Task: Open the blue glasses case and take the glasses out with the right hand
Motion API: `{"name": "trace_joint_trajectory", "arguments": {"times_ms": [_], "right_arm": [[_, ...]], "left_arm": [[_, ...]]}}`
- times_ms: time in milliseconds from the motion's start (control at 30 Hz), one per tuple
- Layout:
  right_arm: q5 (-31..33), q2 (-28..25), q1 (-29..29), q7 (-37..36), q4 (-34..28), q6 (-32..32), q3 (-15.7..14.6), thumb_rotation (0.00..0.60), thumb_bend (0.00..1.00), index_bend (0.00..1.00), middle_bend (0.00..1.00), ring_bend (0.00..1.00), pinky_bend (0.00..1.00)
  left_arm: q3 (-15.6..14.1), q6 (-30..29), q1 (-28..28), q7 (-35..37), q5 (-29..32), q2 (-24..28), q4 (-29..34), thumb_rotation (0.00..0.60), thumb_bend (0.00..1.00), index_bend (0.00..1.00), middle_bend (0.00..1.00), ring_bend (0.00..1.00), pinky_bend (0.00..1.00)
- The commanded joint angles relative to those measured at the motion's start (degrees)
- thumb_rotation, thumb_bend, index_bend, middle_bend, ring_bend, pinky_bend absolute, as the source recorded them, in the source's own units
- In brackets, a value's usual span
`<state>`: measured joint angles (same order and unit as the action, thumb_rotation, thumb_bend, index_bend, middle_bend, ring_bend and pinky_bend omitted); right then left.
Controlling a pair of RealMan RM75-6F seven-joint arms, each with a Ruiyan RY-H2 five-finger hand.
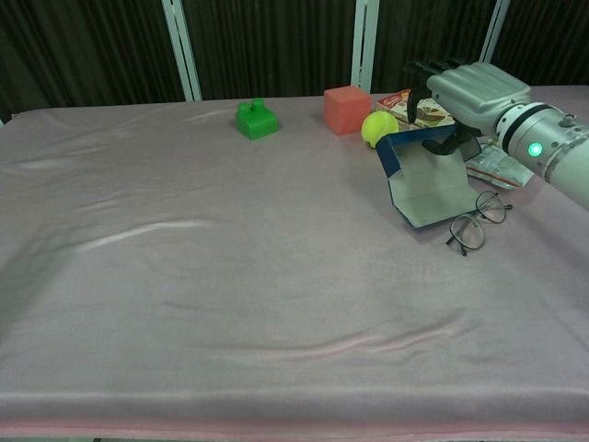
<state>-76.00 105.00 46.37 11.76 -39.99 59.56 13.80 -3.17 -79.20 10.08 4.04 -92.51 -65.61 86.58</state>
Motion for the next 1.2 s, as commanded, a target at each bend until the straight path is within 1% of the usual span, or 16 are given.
{"name": "trace_joint_trajectory", "arguments": {"times_ms": [33,133,200,267,400,500,600,700,767,800,867,933,1033,1133,1200], "right_arm": [[2.4,2.8,1.9,2.8,3.5,-1.8,2.0,0.600,0.47,0.35,0.09,0.01,0.00],[5.3,4.9,3.5,6.2,6.4,-3.8,4.2,0.600,0.47,0.26,0.07,0.01,0.00],[7.0,5.6,4.4,7.9,7.3,-5.2,5.5,0.600,0.46,0.21,0.06,0.01,0.00],[8.6,6.0,5.1,9.9,8.1,-6.2,6.5,0.600,0.41,0.19,0.05,0.00,0.00],[10.8,5.8,5.8,13.9,8.1,-9.0,7.2,0.600,0.28,0.15,0.02,0.00,0.00],[12.2,4.7,5.7,16.7,6.4,-10.9,7.2,0.600,0.25,0.13,0.01,0.00,0.00],[12.6,3.2,5.0,17.6,4.0,-11.0,6.9,0.600,0.24,0.12,0.00,0.00,0.00],[11.9,0.6,3.9,16.3,-0.4,-10.6,6.1,0.600,0.24,0.13,0.00,0.00,0.00],[9.6,-2.5,2.4,13.3,-5.5,-9.2,4.8,0.600,0.24,0.17,0.00,0.00,0.00],[8.0,-4.0,1.7,12.3,-7.6,-8.0,3.9,0.600,0.24,0.22,0.00,0.00,0.00],[3.4,-7.8,0.0,9.9,-12.9,-5.1,1.0,0.600,0.26,0.29,0.00,0.00,0.00],[-1.1,-12.0,-1.7,7.6,-18.4,-3.2,-2.4,0.600,0.31,0.40,0.00,0.00,0.00],[-6.8,-17.5,-3.4,6.5,-24.3,-1.4,-6.9,0.600,0.35,0.49,0.00,0.00,0.00],[-9.1,-20.7,-5.0,7.9,-27.5,-0.1,-9.5,0.600,0.36,0.55,0.00,0.00,0.00],[-9.7,-21.6,-5.9,8.5,-28.2,0.6,-10.4,0.600,0.36,0.58,0.00,0.00,0.00]], "left_arm": [[0.0,-0.1,0.0,0.0,0.0,0.0,0.0,0.600,0.43,0.00,0.04,0.00,0.06],[0.0,-0.1,-0.1,0.0,0.0,0.0,0.0,0.600,0.43,0.00,0.04,0.00,0.06],[0.0,0.0,0.0,0.0,0.0,0.0,0.0,0.600,0.43,0.00,0.04,0.00,0.06],[-0.1,0.1,0.0,0.0,0.0,0.0,0.0,0.600,0.43,0.00,0.04,0.00,0.06],[-0.2,0.6,0.2,0.3,0.0,0.0,0.0,0.600,0.43,0.00,0.04,0.00,0.06],[-0.2,0.9,0.3,0.2,0.2,0.0,0.0,0.600,0.43,0.00,0.04,0.00,0.06],[-0.2,0.9,0.4,0.1,0.1,0.0,0.1,0.600,0.43,0.00,0.04,0.00,0.06],[-0.2,0.8,0.4,0.1,0.2,0.0,0.1,0.600,0.43,0.00,0.04,0.00,0.06],[-0.2,0.7,0.3,0.2,0.1,0.1,0.1,0.600,0.43,0.00,0.04,0.00,0.06],[-0.2,0.5,0.3,0.2,0.1,0.1,0.1,0.600,0.43,0.00,0.04,0.00,0.06],[-0.1,0.5,0.3,0.2,0.3,0.0,0.1,0.600,0.43,0.00,0.04,0.00,0.06],[-0.1,0.7,0.3,0.2,0.4,0.0,0.1,0.600,0.43,0.00,0.04,0.00,0.06],[-0.1,0.9,0.4,0.1,0.5,0.0,0.1,0.600,0.43,0.00,0.04,0.00,0.06],[-0.1,0.9,0.4,-0.2,0.3,-0.2,0.2,0.600,0.43,0.00,0.04,0.00,0.06],[-0.2,0.9,0.4,-0.4,0.3,-0.2,0.3,0.600,0.44,0.00,0.04,0.00,0.06]]}}
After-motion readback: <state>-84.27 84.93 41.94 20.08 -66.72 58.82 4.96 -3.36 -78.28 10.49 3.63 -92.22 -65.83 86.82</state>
